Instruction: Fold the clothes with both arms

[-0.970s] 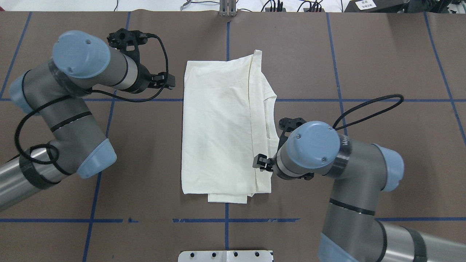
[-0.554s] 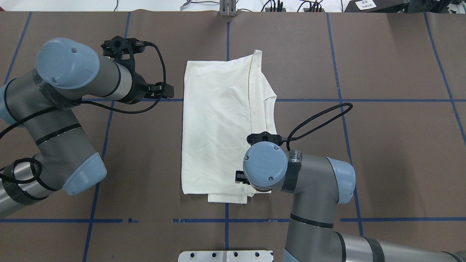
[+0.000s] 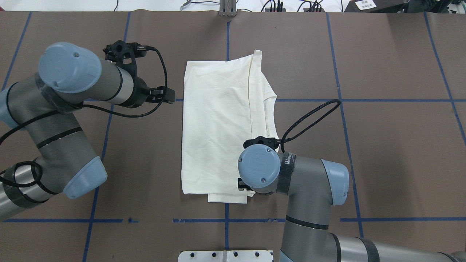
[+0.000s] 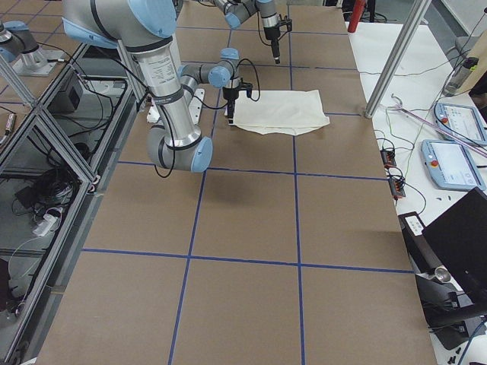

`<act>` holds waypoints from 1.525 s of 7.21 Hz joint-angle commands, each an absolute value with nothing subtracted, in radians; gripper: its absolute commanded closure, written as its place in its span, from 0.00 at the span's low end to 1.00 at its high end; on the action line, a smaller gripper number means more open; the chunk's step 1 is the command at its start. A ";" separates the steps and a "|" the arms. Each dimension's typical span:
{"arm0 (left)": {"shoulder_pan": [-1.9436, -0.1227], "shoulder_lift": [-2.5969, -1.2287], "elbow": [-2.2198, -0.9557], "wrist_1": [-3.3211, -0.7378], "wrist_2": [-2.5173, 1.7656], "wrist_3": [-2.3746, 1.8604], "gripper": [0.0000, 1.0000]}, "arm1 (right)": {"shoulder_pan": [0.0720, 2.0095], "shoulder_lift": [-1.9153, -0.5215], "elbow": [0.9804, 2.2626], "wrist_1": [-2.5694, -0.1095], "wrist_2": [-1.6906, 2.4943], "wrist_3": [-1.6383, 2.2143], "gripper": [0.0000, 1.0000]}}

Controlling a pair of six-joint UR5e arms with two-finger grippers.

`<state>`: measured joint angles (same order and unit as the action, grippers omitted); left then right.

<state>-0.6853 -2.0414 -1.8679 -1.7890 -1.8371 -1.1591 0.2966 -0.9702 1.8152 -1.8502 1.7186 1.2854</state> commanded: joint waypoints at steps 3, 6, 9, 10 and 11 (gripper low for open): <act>-0.669 -2.040 -1.858 -1.798 -1.844 -1.160 0.00 | 0.296 -0.971 1.793 -1.850 1.718 1.227 0.00; -0.669 -2.040 -1.859 -1.799 -1.847 -1.160 0.00 | 0.299 -0.983 1.790 -1.852 1.718 1.212 0.00; -0.669 -2.040 -1.864 -1.799 -1.859 -1.163 0.00 | 0.319 -0.999 1.792 -1.855 1.720 1.195 0.00; -0.669 -2.040 -1.864 -1.799 -1.859 -1.164 0.00 | 0.328 -1.011 1.795 -1.856 1.721 1.193 0.00; -0.667 -2.042 -1.862 -1.801 -1.861 -1.166 0.00 | 0.340 -1.029 1.801 -1.856 1.726 1.193 0.00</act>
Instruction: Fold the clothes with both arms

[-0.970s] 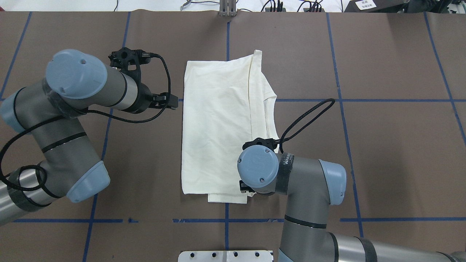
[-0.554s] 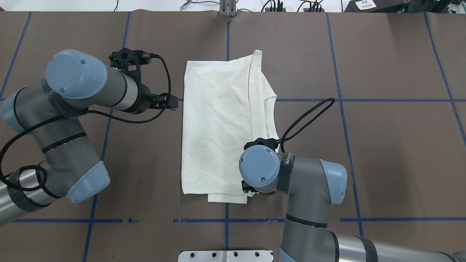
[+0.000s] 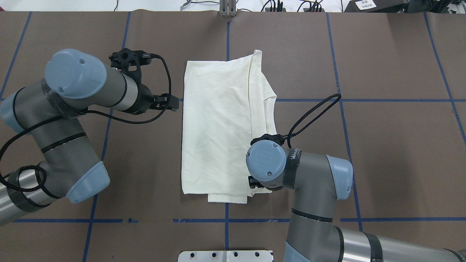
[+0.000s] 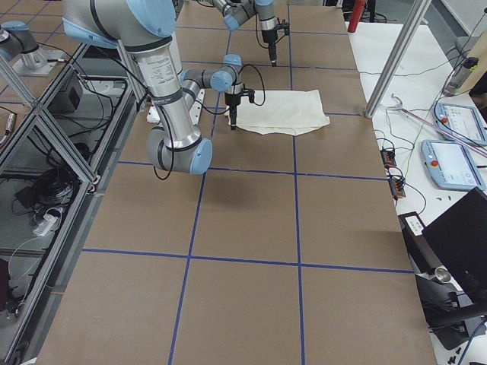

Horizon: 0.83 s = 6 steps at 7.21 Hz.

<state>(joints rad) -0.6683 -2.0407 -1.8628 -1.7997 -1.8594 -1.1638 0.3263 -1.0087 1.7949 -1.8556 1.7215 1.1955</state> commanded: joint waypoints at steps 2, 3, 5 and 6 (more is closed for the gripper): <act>-0.657 -2.042 -1.862 -1.801 -1.864 -1.170 0.00 | 0.366 -1.075 1.831 -1.853 1.724 1.151 0.00; -0.657 -2.045 -1.864 -1.802 -1.864 -1.173 0.00 | 0.373 -1.148 1.891 -1.848 1.726 1.138 0.00; -0.657 -2.042 -1.865 -1.802 -1.864 -1.177 0.00 | 0.386 -1.190 1.945 -1.847 1.726 1.123 0.00; -0.657 -2.042 -1.864 -1.802 -1.864 -1.175 0.00 | 0.409 -1.154 1.944 -1.847 1.729 1.123 0.00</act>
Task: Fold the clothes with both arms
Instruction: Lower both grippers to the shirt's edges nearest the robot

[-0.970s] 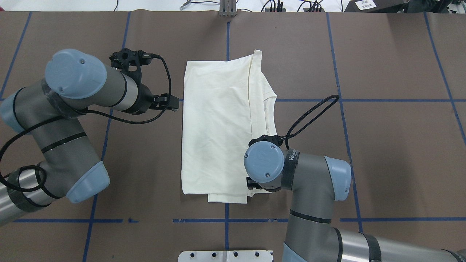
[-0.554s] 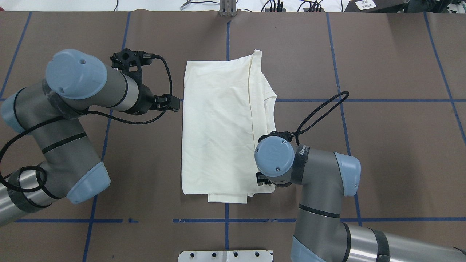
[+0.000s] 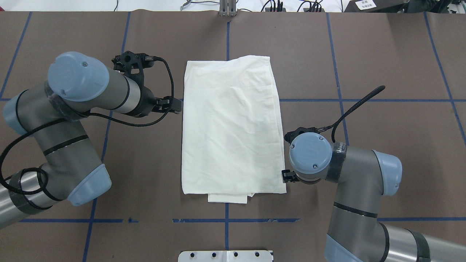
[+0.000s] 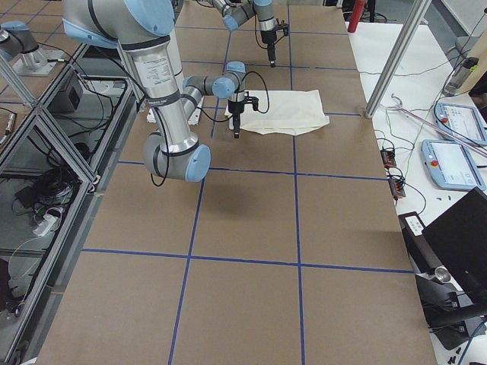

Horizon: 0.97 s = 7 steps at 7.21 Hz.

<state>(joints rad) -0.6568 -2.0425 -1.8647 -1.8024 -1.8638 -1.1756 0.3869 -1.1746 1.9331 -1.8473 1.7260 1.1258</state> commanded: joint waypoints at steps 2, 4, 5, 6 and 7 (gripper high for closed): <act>-0.655 -2.042 -1.865 -1.802 -1.885 -1.189 0.00 | 0.442 -1.123 1.977 -1.844 1.764 1.126 0.00; -0.545 -2.039 -1.858 -1.834 -1.896 -1.483 0.00 | 0.445 -1.130 2.075 -1.824 1.764 1.155 0.00; -0.470 -2.023 -1.871 -1.836 -1.844 -1.652 0.00 | 0.443 -1.135 2.085 -1.775 1.770 1.188 0.00; -0.387 -2.020 -1.878 -1.824 -1.785 -1.780 0.04 | 0.442 -1.137 2.085 -1.737 1.781 1.206 0.00; -0.323 -2.017 -1.875 -1.818 -1.734 -1.855 0.09 | 0.442 -1.137 2.083 -1.730 1.789 1.207 0.00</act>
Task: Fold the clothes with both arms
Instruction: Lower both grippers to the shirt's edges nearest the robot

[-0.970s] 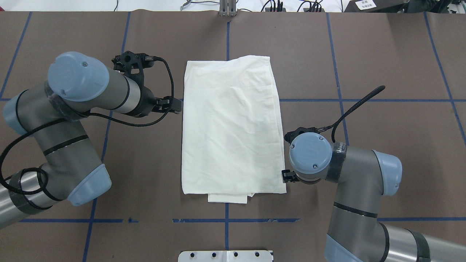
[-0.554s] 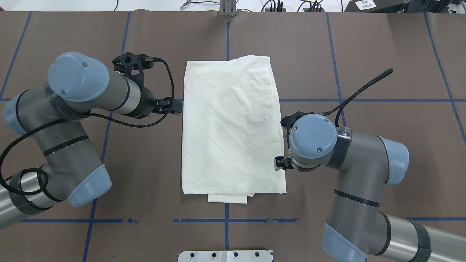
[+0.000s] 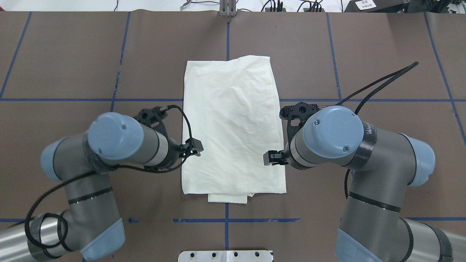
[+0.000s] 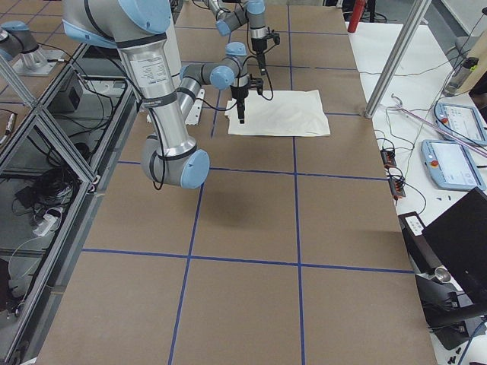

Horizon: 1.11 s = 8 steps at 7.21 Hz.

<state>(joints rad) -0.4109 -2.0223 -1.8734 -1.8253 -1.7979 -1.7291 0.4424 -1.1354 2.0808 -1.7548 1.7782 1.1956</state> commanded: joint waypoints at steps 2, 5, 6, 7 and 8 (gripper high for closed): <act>-0.270 -2.025 -1.853 -1.749 -1.709 -1.891 0.22 | 0.442 -1.137 2.083 -1.729 1.789 1.207 0.00; -0.279 -2.022 -1.841 -1.730 -1.661 -1.891 0.46 | 0.445 -1.134 2.083 -1.729 1.789 1.207 0.00; -0.282 -2.022 -1.847 -1.712 -1.660 -1.891 0.60 | 0.445 -1.134 2.083 -1.729 1.789 1.207 0.00; -0.282 -2.022 -1.851 -1.710 -1.661 -1.890 0.67 | 0.445 -1.134 2.083 -1.729 1.789 1.207 0.00; -0.278 -2.022 -1.853 -1.710 -1.661 -1.890 0.70 | 0.445 -1.134 2.083 -1.729 1.789 1.207 0.00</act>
